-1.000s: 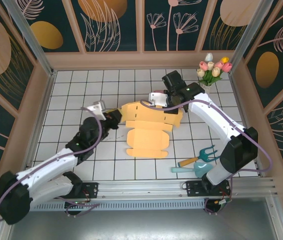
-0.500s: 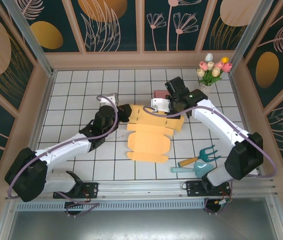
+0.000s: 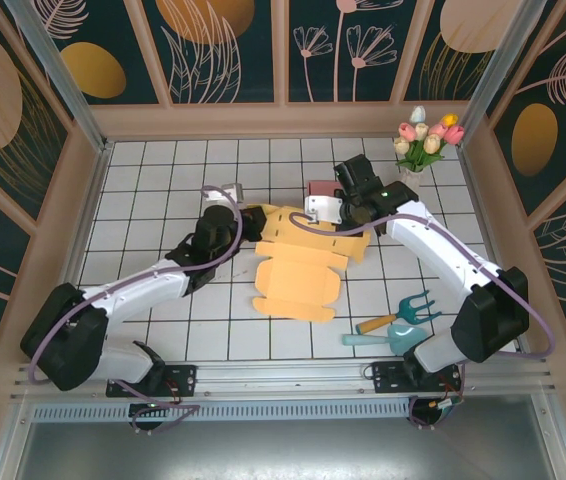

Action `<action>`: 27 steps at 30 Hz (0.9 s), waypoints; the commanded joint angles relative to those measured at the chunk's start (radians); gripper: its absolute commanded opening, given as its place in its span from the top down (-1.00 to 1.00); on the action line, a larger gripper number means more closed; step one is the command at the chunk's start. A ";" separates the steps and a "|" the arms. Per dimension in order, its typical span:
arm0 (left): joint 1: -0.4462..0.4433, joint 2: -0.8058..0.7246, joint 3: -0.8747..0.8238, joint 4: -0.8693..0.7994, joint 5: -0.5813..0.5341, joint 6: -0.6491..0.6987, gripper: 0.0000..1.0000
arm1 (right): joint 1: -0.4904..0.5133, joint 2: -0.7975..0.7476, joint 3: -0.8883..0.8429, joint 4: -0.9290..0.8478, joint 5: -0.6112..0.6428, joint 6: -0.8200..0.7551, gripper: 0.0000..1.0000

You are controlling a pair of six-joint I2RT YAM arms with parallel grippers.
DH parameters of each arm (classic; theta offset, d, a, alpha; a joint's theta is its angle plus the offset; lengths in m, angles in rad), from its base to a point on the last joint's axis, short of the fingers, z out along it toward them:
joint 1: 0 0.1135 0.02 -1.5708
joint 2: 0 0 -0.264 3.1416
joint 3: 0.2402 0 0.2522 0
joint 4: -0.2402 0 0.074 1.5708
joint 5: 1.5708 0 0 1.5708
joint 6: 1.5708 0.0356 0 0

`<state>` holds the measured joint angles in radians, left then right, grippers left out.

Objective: Fold the paper box

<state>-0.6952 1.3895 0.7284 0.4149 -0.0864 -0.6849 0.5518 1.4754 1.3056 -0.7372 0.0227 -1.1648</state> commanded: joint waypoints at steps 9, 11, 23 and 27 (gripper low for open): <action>-0.087 0.121 0.156 -0.024 0.034 0.013 0.70 | 0.044 0.001 -0.002 0.046 -0.065 -0.002 1.00; -0.087 0.100 0.138 -0.033 -0.003 0.021 0.70 | 0.042 -0.007 -0.028 0.065 -0.055 -0.003 1.00; -0.028 -0.096 -0.182 -0.018 -0.097 0.022 0.10 | 0.022 -0.034 -0.103 0.131 -0.017 -0.003 1.00; -0.024 -0.090 -0.215 -0.001 -0.067 -0.001 -0.01 | 0.021 -0.041 -0.124 0.163 -0.004 -0.001 1.00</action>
<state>-0.7246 1.3075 0.5331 0.3744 -0.1574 -0.6674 0.5739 1.4738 1.2037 -0.6083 0.0101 -1.1660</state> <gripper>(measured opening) 0.503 0.067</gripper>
